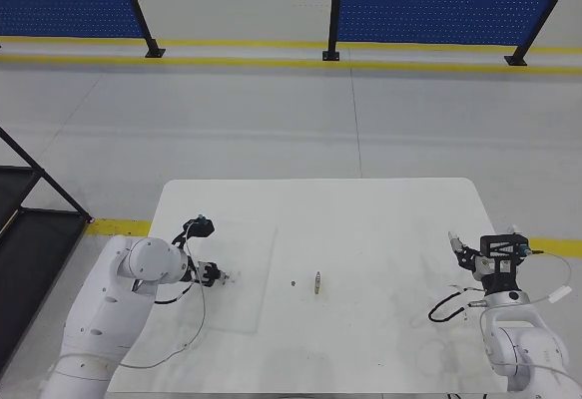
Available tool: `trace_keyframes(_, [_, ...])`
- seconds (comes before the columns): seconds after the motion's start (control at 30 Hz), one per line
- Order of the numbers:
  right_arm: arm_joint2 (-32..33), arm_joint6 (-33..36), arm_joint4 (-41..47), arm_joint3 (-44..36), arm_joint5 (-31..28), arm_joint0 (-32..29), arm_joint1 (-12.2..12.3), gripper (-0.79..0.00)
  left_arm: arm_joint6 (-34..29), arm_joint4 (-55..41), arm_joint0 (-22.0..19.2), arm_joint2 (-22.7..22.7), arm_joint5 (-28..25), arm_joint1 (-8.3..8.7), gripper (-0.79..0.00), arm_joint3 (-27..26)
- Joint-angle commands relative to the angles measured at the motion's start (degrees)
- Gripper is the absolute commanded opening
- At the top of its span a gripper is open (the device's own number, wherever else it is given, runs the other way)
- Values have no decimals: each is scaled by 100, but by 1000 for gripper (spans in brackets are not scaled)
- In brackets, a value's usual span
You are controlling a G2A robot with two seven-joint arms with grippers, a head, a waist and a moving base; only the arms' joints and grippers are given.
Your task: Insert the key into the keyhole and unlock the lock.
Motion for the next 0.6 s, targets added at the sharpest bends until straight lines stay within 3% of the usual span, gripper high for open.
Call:
trace_keyframes(0.0, [0, 0, 0, 0, 0, 0, 0, 0, 18, -11, -16, 20, 1, 10, -606, 25])
trace_keyframes(0.27, [0, 0, 0, 0, 0, 0, 0, 0, 45, -49, -60, 65, 6, 50, -671, 92])
trace_keyframes(0.37, [0, 0, 0, 0, 0, 0, 0, 0, 58, -53, -66, 81, 3, 66, -785, 98])
trace_keyframes(0.57, [0, 0, 0, 0, 0, 0, 0, 0, 85, 131, 8, 122, 3, 107, -785, -334])
